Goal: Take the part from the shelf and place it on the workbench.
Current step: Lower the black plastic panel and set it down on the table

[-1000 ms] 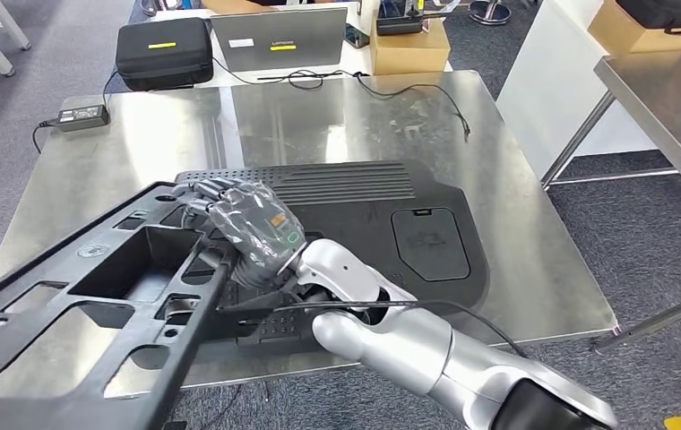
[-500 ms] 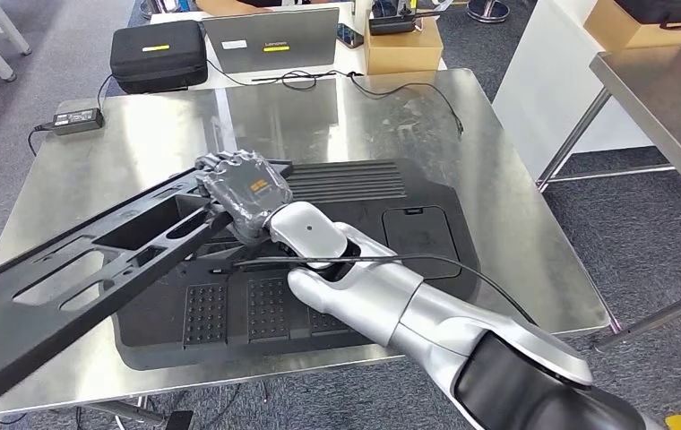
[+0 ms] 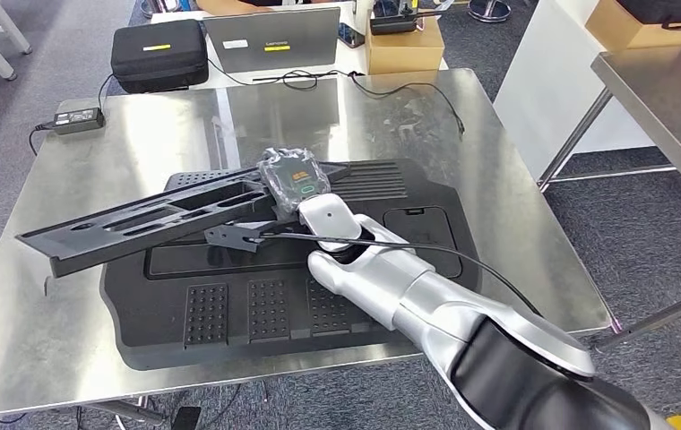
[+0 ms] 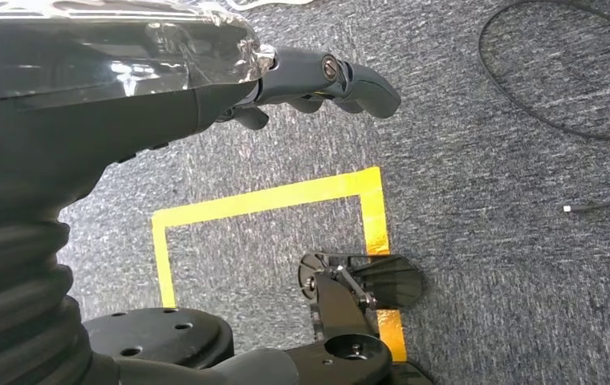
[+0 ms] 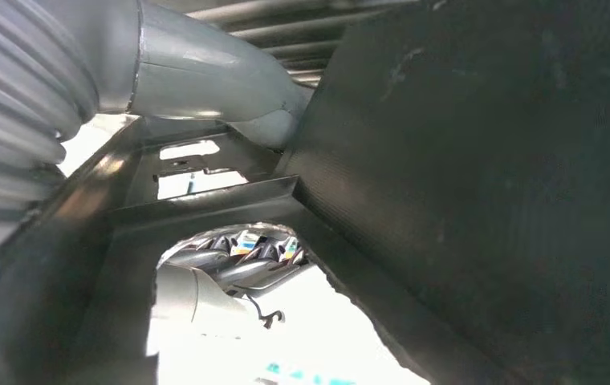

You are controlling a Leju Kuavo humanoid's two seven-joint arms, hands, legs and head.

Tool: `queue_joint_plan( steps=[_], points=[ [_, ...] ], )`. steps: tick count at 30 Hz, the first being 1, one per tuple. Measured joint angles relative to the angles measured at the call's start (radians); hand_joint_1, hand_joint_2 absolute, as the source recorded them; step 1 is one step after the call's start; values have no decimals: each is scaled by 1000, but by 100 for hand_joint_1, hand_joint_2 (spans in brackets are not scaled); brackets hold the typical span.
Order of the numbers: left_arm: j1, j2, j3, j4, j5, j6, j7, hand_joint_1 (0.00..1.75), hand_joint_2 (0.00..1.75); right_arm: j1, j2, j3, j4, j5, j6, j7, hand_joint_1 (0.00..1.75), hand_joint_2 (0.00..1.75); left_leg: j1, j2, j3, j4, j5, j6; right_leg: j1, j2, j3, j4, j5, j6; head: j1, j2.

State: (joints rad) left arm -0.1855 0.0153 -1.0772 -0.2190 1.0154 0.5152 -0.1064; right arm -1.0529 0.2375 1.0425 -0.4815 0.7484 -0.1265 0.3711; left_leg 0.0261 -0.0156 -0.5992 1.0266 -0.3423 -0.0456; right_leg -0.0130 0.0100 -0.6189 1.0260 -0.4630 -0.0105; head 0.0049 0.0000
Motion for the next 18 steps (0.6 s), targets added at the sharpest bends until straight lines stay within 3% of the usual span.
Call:
queue_joint_plan(
  steps=[10, 18],
  points=[
    [1, -5, -4, 0, -32, 3, -2, 0, 175, -12, -17, 0, 59, 6, -32, 96, 175, 175, 0, 1, 1, 0, 0, 0, 0, 0, 1, 0, 0, 0, -4, 0],
    [2, -7, -5, 0, -34, 3, -2, 0, 175, -14, -33, 0, 80, 9, -37, 103, 175, 175, 0, 1, 2, 0, 0, 0, 0, 1, 1, 0, 0, 0, -4, 0]
  ],
)
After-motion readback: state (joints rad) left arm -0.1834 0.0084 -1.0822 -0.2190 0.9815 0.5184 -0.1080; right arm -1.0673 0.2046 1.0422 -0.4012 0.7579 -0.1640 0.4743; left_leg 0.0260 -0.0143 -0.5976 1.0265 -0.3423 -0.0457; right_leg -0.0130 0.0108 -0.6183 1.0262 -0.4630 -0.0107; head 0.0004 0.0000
